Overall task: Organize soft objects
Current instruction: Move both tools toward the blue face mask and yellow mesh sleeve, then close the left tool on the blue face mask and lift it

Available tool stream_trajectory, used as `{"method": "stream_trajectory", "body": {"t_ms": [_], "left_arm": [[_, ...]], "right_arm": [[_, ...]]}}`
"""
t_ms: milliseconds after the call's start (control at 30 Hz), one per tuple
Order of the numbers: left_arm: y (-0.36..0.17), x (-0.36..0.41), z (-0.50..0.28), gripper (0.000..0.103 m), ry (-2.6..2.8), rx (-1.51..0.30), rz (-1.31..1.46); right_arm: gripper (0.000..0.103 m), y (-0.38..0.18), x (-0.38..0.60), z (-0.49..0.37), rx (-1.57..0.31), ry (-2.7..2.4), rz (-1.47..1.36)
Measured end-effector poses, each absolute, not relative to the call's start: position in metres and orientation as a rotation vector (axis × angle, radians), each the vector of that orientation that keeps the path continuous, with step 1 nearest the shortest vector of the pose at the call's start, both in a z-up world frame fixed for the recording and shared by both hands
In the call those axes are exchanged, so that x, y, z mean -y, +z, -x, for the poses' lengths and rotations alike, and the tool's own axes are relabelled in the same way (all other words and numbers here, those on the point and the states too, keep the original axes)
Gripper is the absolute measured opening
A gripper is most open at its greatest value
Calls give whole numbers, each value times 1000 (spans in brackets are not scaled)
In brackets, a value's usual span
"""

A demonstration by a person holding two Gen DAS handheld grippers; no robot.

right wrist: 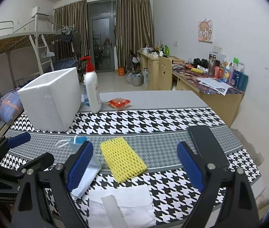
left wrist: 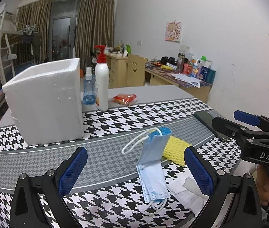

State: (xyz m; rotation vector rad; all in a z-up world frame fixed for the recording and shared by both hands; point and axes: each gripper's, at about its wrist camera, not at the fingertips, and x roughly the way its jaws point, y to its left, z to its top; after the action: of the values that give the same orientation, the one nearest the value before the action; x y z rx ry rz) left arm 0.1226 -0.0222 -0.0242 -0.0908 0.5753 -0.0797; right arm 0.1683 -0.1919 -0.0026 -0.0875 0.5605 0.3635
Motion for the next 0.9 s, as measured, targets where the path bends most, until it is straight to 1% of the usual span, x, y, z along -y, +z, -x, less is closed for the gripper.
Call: {"method": "stream_trajectory", "body": {"t_ms": [900], "left_arm": [[-72,41,-156,102,-76,-746,36]], "right_arm": [[92,-41,199,-196,-662,362,100]]}}
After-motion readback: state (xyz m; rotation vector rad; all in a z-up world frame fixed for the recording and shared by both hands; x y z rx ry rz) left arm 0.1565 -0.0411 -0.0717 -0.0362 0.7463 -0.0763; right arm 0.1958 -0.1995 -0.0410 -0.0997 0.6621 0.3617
